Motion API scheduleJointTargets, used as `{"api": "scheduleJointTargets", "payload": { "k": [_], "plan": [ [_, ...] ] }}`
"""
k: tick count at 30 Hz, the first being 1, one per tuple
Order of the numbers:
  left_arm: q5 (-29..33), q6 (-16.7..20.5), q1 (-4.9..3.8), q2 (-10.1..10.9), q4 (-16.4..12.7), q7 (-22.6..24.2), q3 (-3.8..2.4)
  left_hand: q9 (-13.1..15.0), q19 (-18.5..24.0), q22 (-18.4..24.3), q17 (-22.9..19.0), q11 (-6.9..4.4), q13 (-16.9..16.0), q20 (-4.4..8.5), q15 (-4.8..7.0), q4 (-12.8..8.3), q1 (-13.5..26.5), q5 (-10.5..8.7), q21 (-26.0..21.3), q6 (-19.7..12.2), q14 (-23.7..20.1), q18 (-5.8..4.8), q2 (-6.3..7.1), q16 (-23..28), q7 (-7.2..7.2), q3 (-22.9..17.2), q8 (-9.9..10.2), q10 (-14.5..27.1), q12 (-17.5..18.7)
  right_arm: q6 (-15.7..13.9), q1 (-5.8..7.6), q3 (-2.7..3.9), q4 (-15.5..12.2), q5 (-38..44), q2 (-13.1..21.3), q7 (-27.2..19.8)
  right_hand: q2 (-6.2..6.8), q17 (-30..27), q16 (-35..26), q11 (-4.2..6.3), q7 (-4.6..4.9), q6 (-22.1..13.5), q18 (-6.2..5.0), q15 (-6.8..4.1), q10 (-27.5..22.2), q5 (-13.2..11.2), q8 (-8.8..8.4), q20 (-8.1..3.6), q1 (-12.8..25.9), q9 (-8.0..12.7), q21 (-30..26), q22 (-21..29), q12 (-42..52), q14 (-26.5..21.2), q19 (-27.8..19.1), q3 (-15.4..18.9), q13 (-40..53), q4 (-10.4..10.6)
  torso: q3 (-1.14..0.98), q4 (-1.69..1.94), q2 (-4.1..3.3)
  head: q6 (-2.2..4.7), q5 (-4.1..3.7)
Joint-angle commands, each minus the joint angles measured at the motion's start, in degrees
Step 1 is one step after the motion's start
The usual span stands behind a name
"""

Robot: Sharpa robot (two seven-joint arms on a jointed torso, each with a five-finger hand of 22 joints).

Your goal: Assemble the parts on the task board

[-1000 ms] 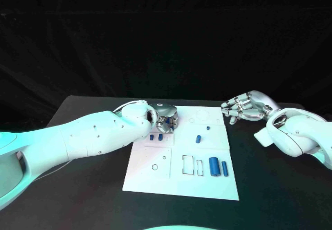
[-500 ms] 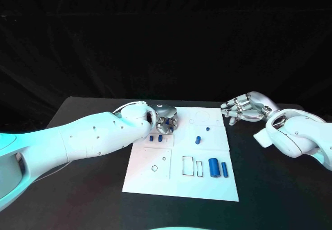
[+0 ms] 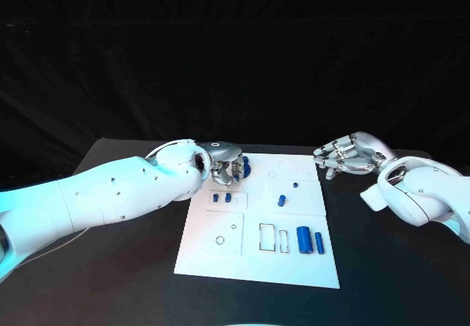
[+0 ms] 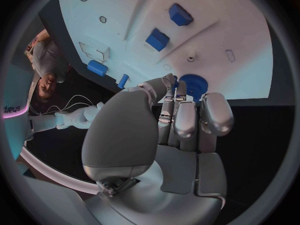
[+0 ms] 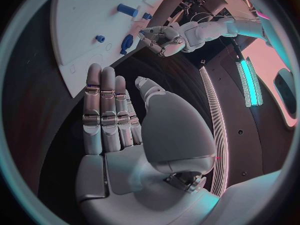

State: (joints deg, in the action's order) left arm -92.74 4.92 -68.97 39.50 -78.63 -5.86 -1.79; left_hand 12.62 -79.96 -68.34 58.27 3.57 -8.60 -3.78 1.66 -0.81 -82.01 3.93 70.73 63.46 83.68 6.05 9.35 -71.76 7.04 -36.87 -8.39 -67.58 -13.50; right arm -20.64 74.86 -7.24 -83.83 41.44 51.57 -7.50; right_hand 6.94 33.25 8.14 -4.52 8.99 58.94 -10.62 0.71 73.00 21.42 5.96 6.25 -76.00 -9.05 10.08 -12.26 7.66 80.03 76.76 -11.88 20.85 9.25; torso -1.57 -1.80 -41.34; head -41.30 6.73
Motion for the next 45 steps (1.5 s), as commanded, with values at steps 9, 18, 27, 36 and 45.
{"api": "scheduleJointTargets", "payload": {
  "k": [9,18,27,36,45],
  "plan": [
    [2.33,1.31,-0.41,4.44,-2.81,-1.18,-0.43,-0.13,-0.17,-0.14,0.09,-0.39,-0.08,-0.39,-0.31,-0.13,1.23,0.12,0.39,0.83,0.04,-0.75,0.31,-0.39,0.03,-0.10,0.35,-1.30,0.61,-0.41,-0.03,0.04,-0.12,0.17,0.26,-0.53,0.02,0.09,-0.30,0.04,0.02,-0.52,0.20,0.10,-0.53,0.19,0.36,0.41,-0.10,-0.09,-0.31,0.12,-0.02,-0.34,-0.24,0.03,0.12,0.19,-0.01,-0.12,-0.09,-0.20,-0.01],
    [3.32,0.67,-0.40,5.26,-2.52,-1.15,-0.45,-0.16,-0.12,-0.09,-0.05,-0.40,-0.08,-0.39,-0.32,-0.11,1.40,0.09,0.34,0.90,0.01,-0.73,0.41,-0.35,0.00,-0.04,0.42,-1.40,0.79,-0.36,-0.03,0.04,-0.19,0.16,0.22,-0.54,0.02,0.09,-0.30,0.04,0.02,-0.52,0.20,0.10,-0.53,0.19,0.36,0.41,-0.10,-0.09,-0.31,0.12,-0.02,-0.34,-0.24,0.03,0.12,0.19,0.00,-0.15,-0.07,-0.41,0.22],
    [3.86,0.21,-0.03,4.61,-1.24,-0.93,-0.36,-0.22,-0.09,-0.09,-0.18,-0.39,-0.06,-0.38,-0.33,-0.07,1.63,0.05,0.34,0.91,-0.02,-0.72,0.53,-0.32,0.00,0.04,0.55,-1.44,1.04,-0.32,-0.03,0.04,-0.36,0.16,0.13,-0.55,0.02,0.09,-0.30,0.04,0.02,-0.52,0.20,0.10,-0.53,0.19,0.36,0.41,-0.10,-0.09,-0.31,0.12,-0.02,-0.34,-0.24,0.03,0.12,0.19,-0.01,-0.15,-0.07,-0.50,0.42],
    [4.14,-1.25,0.54,3.66,-0.39,-0.82,-0.26,-0.24,-0.05,-0.03,-0.31,-0.39,-0.05,-0.37,-0.33,-0.06,1.67,0.04,0.29,0.92,-0.06,-0.71,0.53,-0.26,0.00,0.05,0.59,-1.46,1.10,-0.29,-0.03,0.04,-0.39,0.16,0.07,-0.61,0.02,0.09,-0.30,0.04,0.02,-0.52,0.20,0.10,-0.53,0.19,0.36,0.41,-0.10,-0.09,-0.31,0.12,-0.02,-0.34,-0.24,0.03,0.12,0.19,-0.02,-0.19,-0.09,-0.72,0.39],
    [4.17,-2.69,0.91,3.20,0.28,-1.19,-0.16,-0.28,0.06,0.14,-0.60,-0.38,-0.04,-0.35,-0.35,-0.04,1.79,0.02,0.13,0.91,-0.15,-0.66,0.58,-0.12,0.00,0.10,0.68,-1.47,1.27,-0.27,-0.03,0.04,-0.39,0.16,0.09,-0.63,0.02,0.09,-0.30,0.04,0.02,-0.52,0.20,0.10,-0.53,0.19,0.36,0.41,-0.10,-0.09,-0.31,0.12,-0.02,-0.34,-0.24,0.03,0.12,0.19,0.00,-0.14,-0.09,-0.86,0.30]
  ]
}}
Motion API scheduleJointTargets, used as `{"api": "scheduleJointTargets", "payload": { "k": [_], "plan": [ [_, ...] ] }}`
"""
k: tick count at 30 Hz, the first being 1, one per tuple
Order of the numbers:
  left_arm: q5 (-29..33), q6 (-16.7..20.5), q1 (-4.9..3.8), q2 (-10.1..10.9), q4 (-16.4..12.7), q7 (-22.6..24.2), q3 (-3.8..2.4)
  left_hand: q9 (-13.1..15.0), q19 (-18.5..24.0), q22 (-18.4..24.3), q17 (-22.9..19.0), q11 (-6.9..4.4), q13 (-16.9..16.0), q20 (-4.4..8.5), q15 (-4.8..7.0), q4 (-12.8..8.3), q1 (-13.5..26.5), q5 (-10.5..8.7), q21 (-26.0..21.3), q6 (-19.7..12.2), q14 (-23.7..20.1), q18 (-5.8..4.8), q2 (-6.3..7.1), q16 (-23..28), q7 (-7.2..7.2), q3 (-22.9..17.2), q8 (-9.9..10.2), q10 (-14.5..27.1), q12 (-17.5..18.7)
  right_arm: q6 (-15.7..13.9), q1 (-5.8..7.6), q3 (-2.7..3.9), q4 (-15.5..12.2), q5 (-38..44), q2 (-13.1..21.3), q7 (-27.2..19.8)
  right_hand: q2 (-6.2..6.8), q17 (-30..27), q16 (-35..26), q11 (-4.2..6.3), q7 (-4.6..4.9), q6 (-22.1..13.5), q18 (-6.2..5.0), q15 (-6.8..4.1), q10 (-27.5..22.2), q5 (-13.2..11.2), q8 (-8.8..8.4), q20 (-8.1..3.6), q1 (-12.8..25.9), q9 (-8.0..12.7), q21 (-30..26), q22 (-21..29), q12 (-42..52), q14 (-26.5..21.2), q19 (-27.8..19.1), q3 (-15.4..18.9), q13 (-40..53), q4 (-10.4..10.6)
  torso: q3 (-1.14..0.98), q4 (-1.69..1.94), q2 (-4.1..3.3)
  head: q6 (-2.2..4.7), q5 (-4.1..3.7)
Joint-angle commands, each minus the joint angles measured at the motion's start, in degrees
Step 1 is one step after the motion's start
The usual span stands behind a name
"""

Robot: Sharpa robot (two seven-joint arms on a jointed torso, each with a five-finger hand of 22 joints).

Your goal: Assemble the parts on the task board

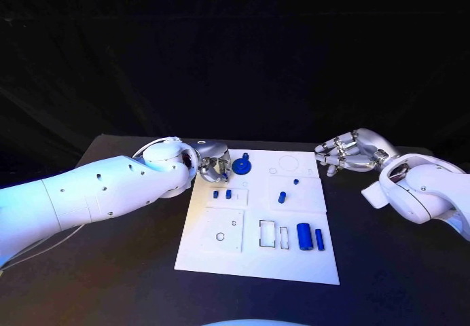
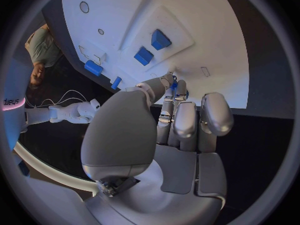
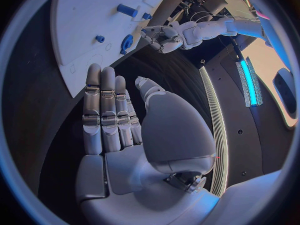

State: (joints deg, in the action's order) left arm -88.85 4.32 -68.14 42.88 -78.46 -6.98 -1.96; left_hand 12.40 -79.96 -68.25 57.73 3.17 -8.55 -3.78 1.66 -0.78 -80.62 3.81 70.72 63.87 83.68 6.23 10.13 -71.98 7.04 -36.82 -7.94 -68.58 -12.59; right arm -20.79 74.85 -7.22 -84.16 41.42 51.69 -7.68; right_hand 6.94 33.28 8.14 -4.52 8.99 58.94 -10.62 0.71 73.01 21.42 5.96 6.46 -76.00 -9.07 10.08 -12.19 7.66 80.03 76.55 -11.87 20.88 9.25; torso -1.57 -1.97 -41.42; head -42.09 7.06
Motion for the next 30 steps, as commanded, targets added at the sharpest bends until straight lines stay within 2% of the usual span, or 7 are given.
{"api": "scheduleJointTargets", "payload": {
  "k": [1,23,30],
  "plan": [
    [0.25,-2.15,0.12,-0.22,0.15,-0.15,0.02,-0.05,0.05,0.05,-0.07,0.02,-0.10,-0.35,-0.35,-0.07,0.40,0.14,0.14,0.50,-0.15,-0.84,-0.20,0.10,0.01,0.06,0.22,-0.47,0.36,-0.12,-0.02,0.02,-0.06,0.19,-0.03,-0.46,0.02,0.06,-0.30,0.05,0.02,-0.52,0.20,0.10,-0.54,0.19,0.35,0.20,-0.10,-0.07,-0.31,0.06,-0.02,-0.34,-0.02,0.03,0.09,0.19,0.00,0.03,-0.01,-0.08,-0.05],
    [-0.56,-3.10,0.26,-0.58,0.30,-0.70,0.06,-0.17,0.12,0.03,-0.30,0.06,-0.08,-0.28,-0.39,-0.02,0.71,0.01,0.14,0.44,-0.28,-0.84,-0.05,0.19,0.02,0.28,0.49,-0.46,0.78,-0.05,-0.06,0.02,0.03,0.10,-0.08,-0.57,0.00,0.10,-0.34,0.06,0.01,-0.55,0.19,0.10,-0.59,0.23,0.36,0.21,-0.14,-0.07,-0.33,0.10,-0.04,-0.38,-0.05,-0.01,0.12,0.17,-0.08,-0.01,0.02,-0.19,0.09],
    [-0.56,-3.50,0.26,-0.62,0.11,-0.64,0.06,-0.19,0.14,0.02,-0.31,0.03,-0.11,-0.29,-0.39,0.02,0.85,-0.14,0.15,0.53,-0.31,-0.84,-0.05,0.15,0.00,0.42,0.54,-0.57,0.91,-0.03,-0.08,0.02,0.07,0.07,-0.09,-0.57,0.00,0.10,-0.34,0.06,0.01,-0.55,0.19,0.10,-0.59,0.23,0.36,0.21,-0.14,-0.07,-0.33,0.10,-0.04,-0.38,-0.05,-0.01,0.12,0.17,-0.04,0.00,0.01,-0.32,0.01]
  ]
}}
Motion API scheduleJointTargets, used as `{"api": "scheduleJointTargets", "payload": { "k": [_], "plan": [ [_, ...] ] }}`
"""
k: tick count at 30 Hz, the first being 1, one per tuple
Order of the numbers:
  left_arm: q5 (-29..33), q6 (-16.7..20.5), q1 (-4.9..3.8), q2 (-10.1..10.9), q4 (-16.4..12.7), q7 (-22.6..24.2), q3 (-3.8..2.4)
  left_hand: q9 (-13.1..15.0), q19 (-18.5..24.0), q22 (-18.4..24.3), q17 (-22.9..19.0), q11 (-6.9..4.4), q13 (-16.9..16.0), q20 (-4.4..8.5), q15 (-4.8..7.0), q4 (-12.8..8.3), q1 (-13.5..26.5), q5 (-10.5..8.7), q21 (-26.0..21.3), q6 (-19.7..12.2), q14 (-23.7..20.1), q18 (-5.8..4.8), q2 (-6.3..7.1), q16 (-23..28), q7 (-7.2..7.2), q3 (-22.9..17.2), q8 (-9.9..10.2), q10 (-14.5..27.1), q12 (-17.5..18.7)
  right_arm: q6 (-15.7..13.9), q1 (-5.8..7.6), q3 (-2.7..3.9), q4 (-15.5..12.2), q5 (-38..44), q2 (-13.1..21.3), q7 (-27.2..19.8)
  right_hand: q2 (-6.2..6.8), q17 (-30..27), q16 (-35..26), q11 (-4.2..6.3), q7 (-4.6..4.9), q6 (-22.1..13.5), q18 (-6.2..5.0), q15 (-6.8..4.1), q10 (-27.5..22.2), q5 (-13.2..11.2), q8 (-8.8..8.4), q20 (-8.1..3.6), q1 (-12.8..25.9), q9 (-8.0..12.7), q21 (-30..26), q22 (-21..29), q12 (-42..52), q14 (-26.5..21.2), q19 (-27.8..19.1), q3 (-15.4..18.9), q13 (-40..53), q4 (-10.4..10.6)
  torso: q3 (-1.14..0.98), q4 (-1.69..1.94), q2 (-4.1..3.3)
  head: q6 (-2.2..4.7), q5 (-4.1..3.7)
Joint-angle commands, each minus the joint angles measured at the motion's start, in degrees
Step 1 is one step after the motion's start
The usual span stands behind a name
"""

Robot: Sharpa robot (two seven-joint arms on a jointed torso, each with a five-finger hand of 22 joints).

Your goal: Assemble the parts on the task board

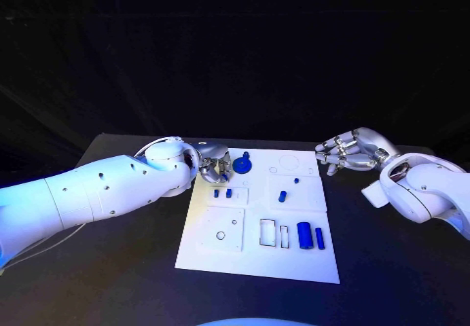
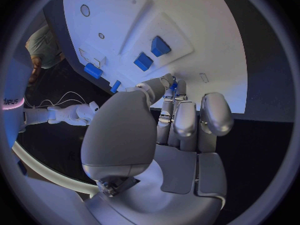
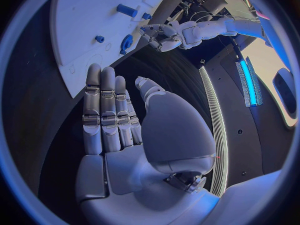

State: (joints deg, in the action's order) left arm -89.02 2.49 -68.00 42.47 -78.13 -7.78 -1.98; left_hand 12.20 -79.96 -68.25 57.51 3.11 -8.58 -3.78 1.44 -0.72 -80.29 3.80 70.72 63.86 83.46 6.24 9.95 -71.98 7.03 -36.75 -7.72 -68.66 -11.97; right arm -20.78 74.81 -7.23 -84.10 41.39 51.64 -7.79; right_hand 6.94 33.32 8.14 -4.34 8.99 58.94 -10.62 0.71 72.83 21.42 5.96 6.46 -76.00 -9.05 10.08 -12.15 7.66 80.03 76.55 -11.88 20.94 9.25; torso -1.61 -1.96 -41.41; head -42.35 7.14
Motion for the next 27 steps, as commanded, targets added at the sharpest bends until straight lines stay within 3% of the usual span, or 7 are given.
{"api": "scheduleJointTargets", "payload": {
  "k": [1,27],
  "plan": [
    [-0.39,-1.70,0.11,-0.20,-0.27,0.19,0.08,0.01,0.14,0.01,-0.05,0.06,-0.09,-0.28,-0.15,-0.06,0.52,-0.15,0.16,0.60,-0.08,-0.85,0.10,0.12,-0.02,0.38,0.33,-0.58,0.30,-0.04,-0.04,0.03,0.02,0.09,-0.04,-0.46,0.00,0.06,-0.34,-0.12,0.02,-0.55,0.19,0.10,-0.41,0.23,0.36,0.21,-0.14,-0.10,-0.33,0.06,-0.04,-0.38,-0.05,0.00,0.06,0.17,0.01,-0.02,0.00,-0.08,-0.08],
    [-0.39,-1.54,0.11,-0.19,-0.67,0.35,0.08,0.06,0.12,-0.18,-0.08,-0.34,-0.64,-0.10,0.15,-0.45,0.35,-0.21,0.33,1.67,-0.06,-0.87,-0.14,-0.10,-0.29,0.99,0.25,-1.99,0.32,0.05,-0.13,0.03,0.12,0.02,-0.11,-0.52,-0.03,0.12,-0.39,-0.12,0.02,-0.59,0.18,0.10,-0.46,0.26,0.36,0.23,-0.23,-0.11,-0.36,0.10,-0.06,-0.41,-0.08,-0.07,0.10,0.12,0.01,-0.01,-0.02,-0.08,-0.06]
  ]
}}
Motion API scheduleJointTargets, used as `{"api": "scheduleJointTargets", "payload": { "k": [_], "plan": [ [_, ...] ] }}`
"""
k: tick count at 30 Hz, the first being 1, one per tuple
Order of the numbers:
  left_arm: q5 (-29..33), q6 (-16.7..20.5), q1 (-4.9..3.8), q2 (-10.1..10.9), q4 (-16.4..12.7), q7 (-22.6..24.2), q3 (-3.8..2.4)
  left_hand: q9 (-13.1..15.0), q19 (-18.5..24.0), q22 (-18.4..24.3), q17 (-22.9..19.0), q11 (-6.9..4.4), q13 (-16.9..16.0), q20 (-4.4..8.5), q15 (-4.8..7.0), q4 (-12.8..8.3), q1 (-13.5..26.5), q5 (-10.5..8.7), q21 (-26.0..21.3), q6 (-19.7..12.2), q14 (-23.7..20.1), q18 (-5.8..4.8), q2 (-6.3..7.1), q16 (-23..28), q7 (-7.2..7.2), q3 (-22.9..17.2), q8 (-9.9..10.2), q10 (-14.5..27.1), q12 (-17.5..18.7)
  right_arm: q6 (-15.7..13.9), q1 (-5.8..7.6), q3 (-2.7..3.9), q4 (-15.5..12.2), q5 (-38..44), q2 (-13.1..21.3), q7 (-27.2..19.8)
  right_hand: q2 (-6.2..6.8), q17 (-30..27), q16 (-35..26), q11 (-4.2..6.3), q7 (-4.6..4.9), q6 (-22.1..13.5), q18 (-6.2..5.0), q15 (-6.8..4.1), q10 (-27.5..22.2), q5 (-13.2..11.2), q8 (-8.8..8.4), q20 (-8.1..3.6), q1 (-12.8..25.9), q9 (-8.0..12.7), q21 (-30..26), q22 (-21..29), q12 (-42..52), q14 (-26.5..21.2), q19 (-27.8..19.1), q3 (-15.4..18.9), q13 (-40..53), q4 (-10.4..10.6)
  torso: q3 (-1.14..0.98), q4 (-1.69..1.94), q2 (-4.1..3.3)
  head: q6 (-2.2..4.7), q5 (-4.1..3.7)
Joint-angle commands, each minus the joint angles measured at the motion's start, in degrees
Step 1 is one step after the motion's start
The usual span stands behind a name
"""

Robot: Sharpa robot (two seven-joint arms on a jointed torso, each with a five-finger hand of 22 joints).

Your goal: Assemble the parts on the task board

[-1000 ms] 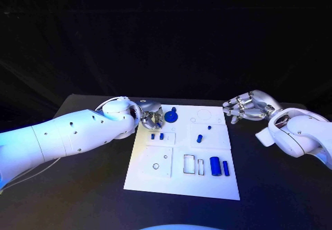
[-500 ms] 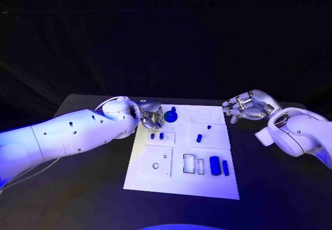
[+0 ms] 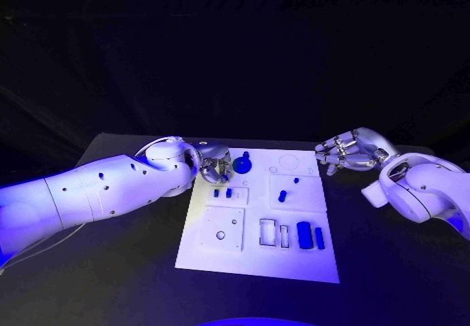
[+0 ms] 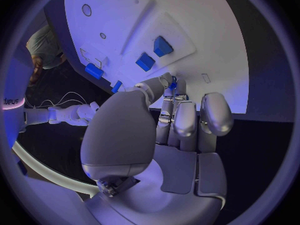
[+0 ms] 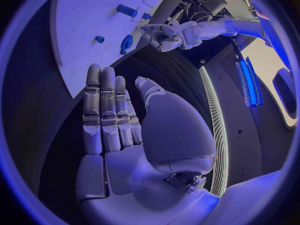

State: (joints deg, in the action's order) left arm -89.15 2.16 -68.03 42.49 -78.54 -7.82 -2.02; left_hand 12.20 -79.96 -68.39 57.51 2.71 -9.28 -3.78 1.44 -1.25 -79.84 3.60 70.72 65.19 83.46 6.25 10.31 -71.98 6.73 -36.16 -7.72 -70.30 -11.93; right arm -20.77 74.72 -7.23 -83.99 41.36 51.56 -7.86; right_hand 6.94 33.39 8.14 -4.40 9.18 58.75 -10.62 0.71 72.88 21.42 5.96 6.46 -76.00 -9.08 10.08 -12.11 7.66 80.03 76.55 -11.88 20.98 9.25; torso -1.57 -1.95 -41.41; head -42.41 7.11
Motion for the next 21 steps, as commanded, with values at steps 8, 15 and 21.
{"api": "scheduleJointTargets", "payload": {
  "k": [8,15,21],
  "plan": [
    [-0.26,-1.14,0.14,-0.25,-0.21,0.24,0.12,0.04,0.14,0.00,-0.14,0.05,0.03,-0.09,0.16,0.05,-0.11,-0.01,0.29,0.34,-0.07,-0.87,-0.49,-0.08,0.01,0.43,0.28,-0.39,0.29,0.06,-0.04,0.03,-0.08,0.04,0.04,-0.42,-0.03,0.05,-0.39,-0.07,-0.17,-0.40,0.18,0.10,-0.52,0.26,0.37,0.23,-0.23,-0.07,-0.36,0.05,-0.06,-0.42,-0.08,-0.07,0.06,0.12,-0.05,-0.02,-0.03,-0.02,-0.03],
    [-0.26,-1.05,0.14,-0.32,-0.29,0.27,0.12,0.04,0.15,0.00,-0.15,0.05,0.02,-0.09,0.16,0.05,-0.12,-0.01,0.29,0.33,-0.08,-0.87,-0.49,-0.08,0.01,0.44,0.29,-0.39,0.30,0.08,-0.04,0.03,-0.13,0.03,0.10,-0.43,-0.03,0.05,-0.39,-0.07,-0.17,-0.40,0.18,0.10,-0.52,0.26,0.37,0.23,-0.23,-0.07,-0.36,0.05,-0.06,-0.42,-0.08,-0.07,0.06,0.12,-0.03,-0.09,-0.02,-0.05,-0.10],
    [-0.26,-0.93,0.14,-0.33,-0.40,0.23,0.11,0.03,0.15,0.00,-0.16,0.05,0.00,-0.07,0.17,0.03,-0.12,-0.01,0.29,0.31,-0.08,-0.87,-0.49,-0.07,0.01,0.45,0.32,-0.40,0.32,0.11,-0.04,0.03,-0.15,0.03,0.15,-0.43,-0.03,0.05,-0.39,-0.07,-0.17,-0.40,0.18,0.10,-0.52,0.26,0.37,0.23,-0.23,-0.07,-0.36,0.05,-0.06,-0.42,-0.08,-0.07,0.06,0.12,-0.01,0.01,0.01,-0.16,-0.25]
  ]
}}
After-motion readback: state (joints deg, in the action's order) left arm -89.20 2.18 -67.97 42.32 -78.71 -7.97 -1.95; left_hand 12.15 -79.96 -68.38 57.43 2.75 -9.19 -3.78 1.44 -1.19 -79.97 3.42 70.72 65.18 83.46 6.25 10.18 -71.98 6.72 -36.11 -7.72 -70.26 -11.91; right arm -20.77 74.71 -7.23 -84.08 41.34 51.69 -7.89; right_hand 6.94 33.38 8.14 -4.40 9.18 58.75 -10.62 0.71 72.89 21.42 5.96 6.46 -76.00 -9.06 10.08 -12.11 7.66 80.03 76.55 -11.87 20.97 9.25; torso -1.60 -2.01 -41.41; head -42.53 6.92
